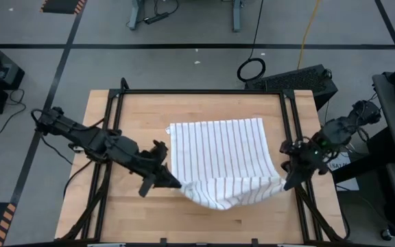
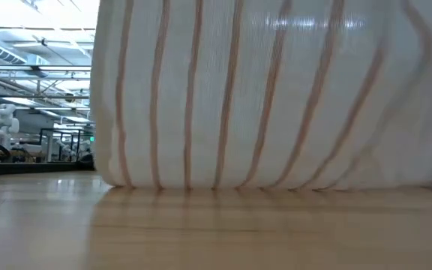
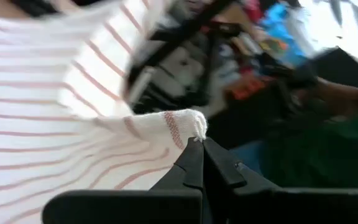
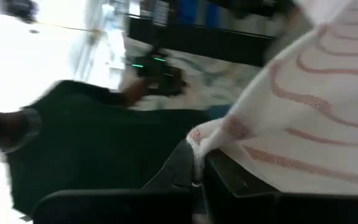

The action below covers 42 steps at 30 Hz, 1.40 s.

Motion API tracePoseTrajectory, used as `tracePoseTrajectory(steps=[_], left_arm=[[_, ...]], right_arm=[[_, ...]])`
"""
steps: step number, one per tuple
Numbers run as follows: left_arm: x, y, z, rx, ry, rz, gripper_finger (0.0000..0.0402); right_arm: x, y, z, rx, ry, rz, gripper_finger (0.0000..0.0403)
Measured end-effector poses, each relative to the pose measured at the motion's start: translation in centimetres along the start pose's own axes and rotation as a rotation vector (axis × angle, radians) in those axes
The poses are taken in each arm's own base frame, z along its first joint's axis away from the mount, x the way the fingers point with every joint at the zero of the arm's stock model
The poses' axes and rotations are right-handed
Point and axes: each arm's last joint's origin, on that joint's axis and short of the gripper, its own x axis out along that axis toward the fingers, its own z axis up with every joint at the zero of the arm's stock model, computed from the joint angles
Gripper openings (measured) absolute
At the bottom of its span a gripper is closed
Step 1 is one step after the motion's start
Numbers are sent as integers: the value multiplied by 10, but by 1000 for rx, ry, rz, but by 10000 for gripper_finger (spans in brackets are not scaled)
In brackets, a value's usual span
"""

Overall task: Roll towel
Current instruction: Roll the white towel

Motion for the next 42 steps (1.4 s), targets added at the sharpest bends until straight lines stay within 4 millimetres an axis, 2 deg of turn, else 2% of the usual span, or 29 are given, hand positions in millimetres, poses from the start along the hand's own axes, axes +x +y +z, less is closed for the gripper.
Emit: tracePoseTrajectory(steps=[4,10,19,23,29,33,37,42], left_arm=[[-9,11,-3,22,-8,174,0],[-17,41,-5,68,35,488,0],[-21,90,14,177,19,905,0],[-18,115,29,207,47,1007,0],[-5,145,41,184,144,1023,0],[4,149,41,160,170,978,0],[5,134,33,105,208,831,0],[-11,88,31,64,228,435,0]], right_arm=[[-7,-17,-3,-11,-11,-174,4],[-24,-43,-2,-38,-157,-492,4],[-51,-70,4,-164,-523,-966,4],[-62,-75,5,-219,-639,-1116,4],[-66,-80,7,-253,-662,-1200,4],[-58,-88,7,-210,-569,-1145,4],[-46,-85,6,-197,-395,-994,4],[-39,-75,3,-216,-189,-785,4]])
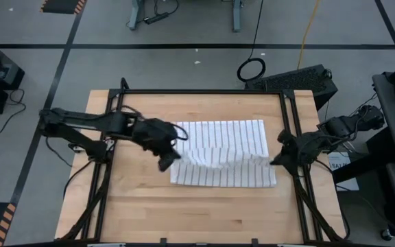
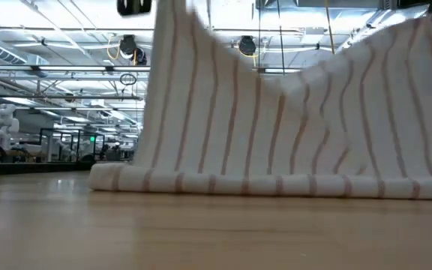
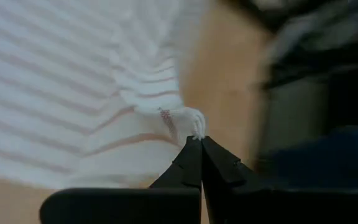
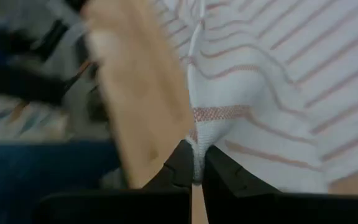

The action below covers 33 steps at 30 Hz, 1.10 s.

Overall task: Roll towel
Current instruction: Roll the white towel

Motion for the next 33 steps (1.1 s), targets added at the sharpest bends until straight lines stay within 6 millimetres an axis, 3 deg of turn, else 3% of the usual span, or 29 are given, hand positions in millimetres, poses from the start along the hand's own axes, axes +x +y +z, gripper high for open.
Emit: tracePoseTrajectory(steps=[5,9,14,21,33], left_arm=[[-31,-16,-4,-70,-61,-161,0],[-34,-6,-9,-79,-81,-13,0],[-14,16,-16,-59,-30,245,0],[16,38,-18,-31,-25,432,0],[45,64,-11,-32,-41,584,0]], right_arm=[[-4,-3,-1,-28,-20,-3,4],[-6,-12,-1,-40,-124,-147,4],[-8,-20,0,-52,-228,-284,4],[-9,-24,4,-53,-358,-396,4],[20,-45,1,-20,-416,-605,4]])
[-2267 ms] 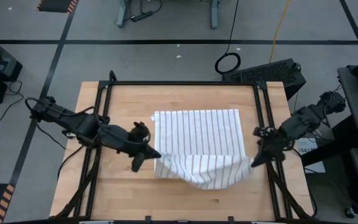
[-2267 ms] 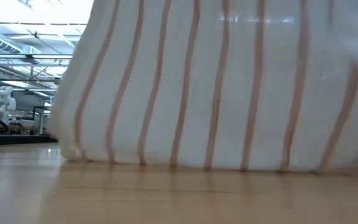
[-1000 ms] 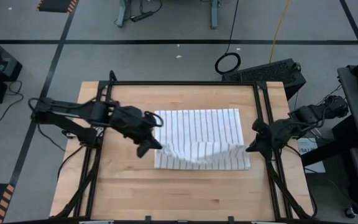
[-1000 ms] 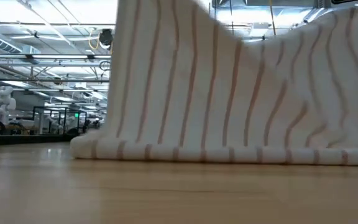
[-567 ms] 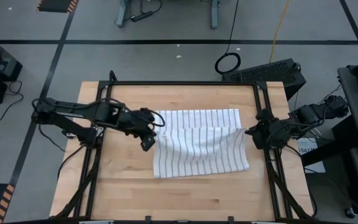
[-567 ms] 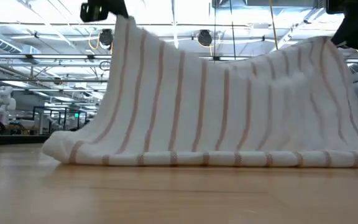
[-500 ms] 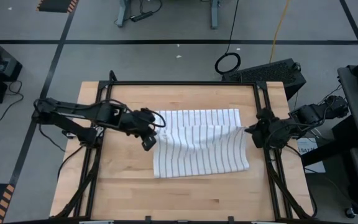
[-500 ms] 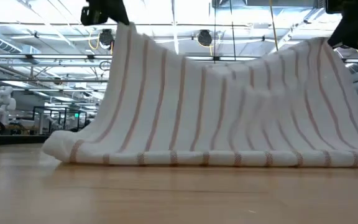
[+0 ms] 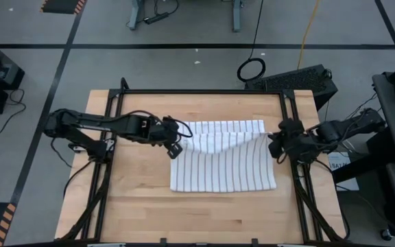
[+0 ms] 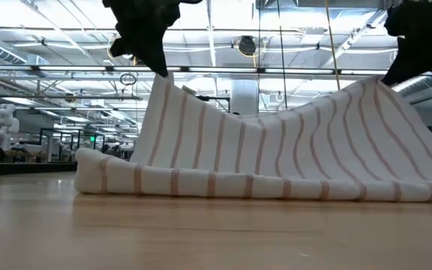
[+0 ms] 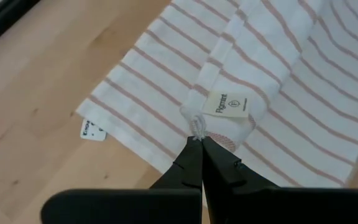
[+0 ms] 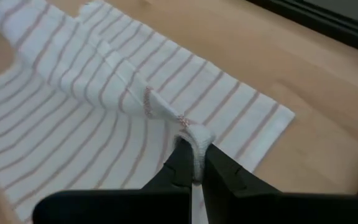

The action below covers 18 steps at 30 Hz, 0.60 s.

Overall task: Roll towel
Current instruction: Roll the white towel

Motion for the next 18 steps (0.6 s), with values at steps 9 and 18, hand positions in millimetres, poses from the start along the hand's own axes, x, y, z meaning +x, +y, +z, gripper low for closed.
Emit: tracePoseTrajectory(steps=[9,18], left_arm=[[-4,9,-1,-17,-68,157,0],[7,15,8,24,-79,206,0]], right_arm=[[8,1,4,-40,-93,-115,4],[34,4,-7,-20,-112,-180,4]])
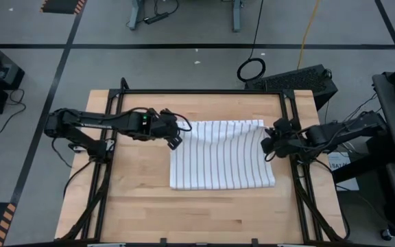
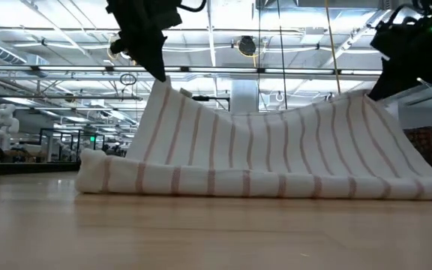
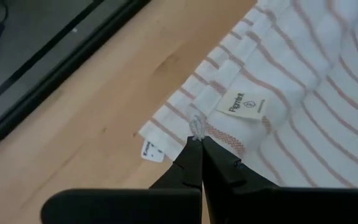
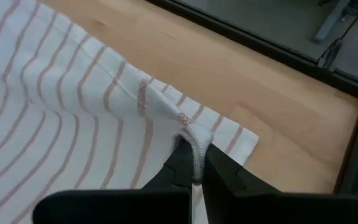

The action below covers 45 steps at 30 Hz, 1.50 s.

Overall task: Roll towel
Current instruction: Roll the white towel

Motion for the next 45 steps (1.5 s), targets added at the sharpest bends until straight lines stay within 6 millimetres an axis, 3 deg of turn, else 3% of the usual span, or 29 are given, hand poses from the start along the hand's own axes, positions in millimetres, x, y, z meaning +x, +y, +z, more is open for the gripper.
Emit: tracePoseTrajectory(steps=[12,24,37,45], left_arm=[[33,-7,-6,32,43,81,0],[57,-5,5,40,14,111,0],[89,5,16,15,23,119,0],[102,9,19,66,46,108,0]], right_arm=[[22,-3,-9,-31,15,-107,4],[36,2,-4,-65,-6,-173,8],[43,1,-2,-122,20,-213,129],[25,2,18,-65,-12,-181,157]])
